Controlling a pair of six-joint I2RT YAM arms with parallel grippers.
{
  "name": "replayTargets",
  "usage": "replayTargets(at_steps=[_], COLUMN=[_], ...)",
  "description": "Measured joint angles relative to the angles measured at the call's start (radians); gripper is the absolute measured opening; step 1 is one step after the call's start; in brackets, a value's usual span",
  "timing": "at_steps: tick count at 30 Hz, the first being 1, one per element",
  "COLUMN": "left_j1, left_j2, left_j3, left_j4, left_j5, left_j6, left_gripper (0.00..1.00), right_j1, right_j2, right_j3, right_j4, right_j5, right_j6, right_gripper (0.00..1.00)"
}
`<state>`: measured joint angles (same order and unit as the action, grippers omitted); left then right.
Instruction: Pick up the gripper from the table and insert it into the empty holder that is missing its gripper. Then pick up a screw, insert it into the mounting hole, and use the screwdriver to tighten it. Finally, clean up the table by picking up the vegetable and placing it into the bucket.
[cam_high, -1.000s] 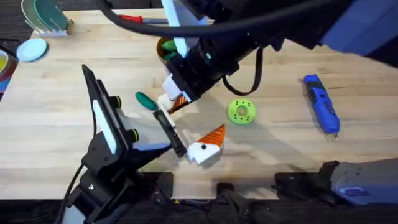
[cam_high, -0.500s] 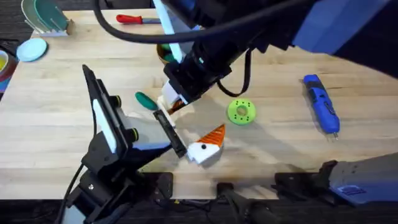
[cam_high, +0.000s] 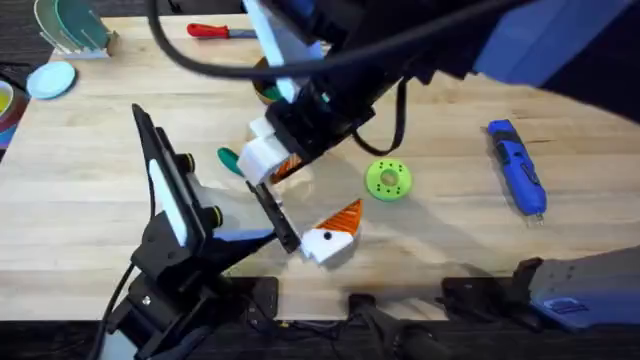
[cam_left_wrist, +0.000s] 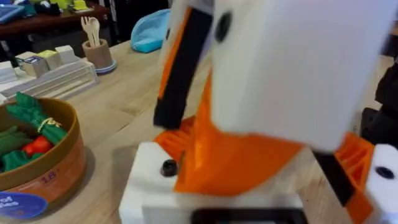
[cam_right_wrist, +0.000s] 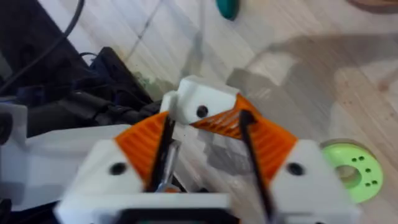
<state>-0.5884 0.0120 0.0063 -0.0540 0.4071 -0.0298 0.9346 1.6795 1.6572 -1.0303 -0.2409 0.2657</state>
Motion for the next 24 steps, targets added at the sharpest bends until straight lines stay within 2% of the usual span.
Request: replayTargets(at_steps=[1,3,8,13,24], left_j1=[0.0,0.0,0.0,0.0,0.0], left_j2=[0.0,0.0,0.0,0.0,0.0], left_j3=[0.0,0.0,0.0,0.0,0.0], left_j4=[0.0,0.001,0.001,0.001,0.002], left_j5=[0.0,0.002,0.005,0.008,0.009], left_j6=[0.0,0.004,0.008,0.008,0.008], left_gripper=[0.993,0.993,0.993,0.993,0.993], right_j1=[-0.006,-0.012,-0.032,-0.091,-0.321], right_j2=[-0.004,-0.013,-0.067,-0.172,-0.428], right_j3=[0.003,0.014,0.024,0.029,0.011], right_j4=[-0.009,-0.037,-0.114,-0.16,-0.327], right_j5=[0.009,0.016,0.057,0.105,0.133], right_j6=[-0.007,-0.015,-0.056,-0.113,-0.223], right_gripper=[0.953,0.987,0.994,0.993,0.994])
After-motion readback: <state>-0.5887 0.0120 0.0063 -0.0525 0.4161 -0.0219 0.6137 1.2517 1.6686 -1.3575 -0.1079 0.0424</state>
